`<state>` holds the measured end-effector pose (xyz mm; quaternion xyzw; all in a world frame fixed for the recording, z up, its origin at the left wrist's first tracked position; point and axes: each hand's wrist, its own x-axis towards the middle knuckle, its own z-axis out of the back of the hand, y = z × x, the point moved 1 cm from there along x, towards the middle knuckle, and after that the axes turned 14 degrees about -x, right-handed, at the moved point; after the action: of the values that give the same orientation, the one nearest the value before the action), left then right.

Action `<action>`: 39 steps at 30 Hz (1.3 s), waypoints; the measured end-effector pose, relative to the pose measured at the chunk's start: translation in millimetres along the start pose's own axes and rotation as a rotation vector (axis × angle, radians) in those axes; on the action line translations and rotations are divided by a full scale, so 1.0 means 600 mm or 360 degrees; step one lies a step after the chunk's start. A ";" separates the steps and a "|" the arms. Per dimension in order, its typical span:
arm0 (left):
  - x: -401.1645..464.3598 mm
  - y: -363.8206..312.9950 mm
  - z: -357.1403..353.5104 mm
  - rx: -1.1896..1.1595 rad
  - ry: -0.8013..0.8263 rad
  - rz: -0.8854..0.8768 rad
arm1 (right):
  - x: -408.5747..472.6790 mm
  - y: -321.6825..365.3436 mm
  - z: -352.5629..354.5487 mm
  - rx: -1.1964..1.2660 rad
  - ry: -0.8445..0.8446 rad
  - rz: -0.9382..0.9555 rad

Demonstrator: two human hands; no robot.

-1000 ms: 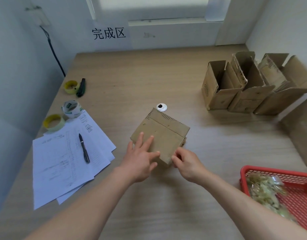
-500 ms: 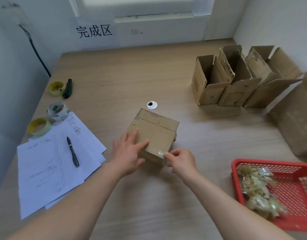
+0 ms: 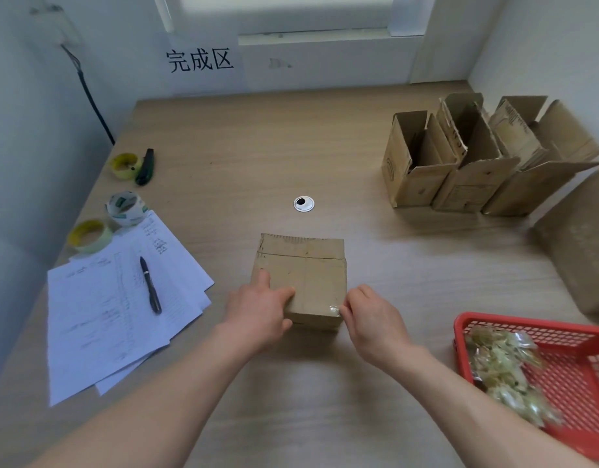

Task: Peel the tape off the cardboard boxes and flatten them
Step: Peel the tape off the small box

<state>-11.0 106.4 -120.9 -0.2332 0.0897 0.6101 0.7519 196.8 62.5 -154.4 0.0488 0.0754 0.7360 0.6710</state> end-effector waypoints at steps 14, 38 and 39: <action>0.015 -0.006 -0.008 -0.0065 0.0139 0.0053 | -0.063 -0.004 -0.038 0.0673 -0.0192 -0.0247; 0.006 -0.024 -0.003 -0.0014 0.0177 0.0134 | -0.062 0.024 -0.045 0.0868 -0.0138 -0.0441; 0.005 -0.024 -0.005 -0.0006 0.0168 0.0142 | -0.067 0.022 -0.050 0.0937 -0.0113 -0.0461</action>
<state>3.8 105.7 -121.2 -0.2621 0.1385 0.6299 0.7179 182.7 20.1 -180.3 0.2551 0.2677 0.5774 0.7280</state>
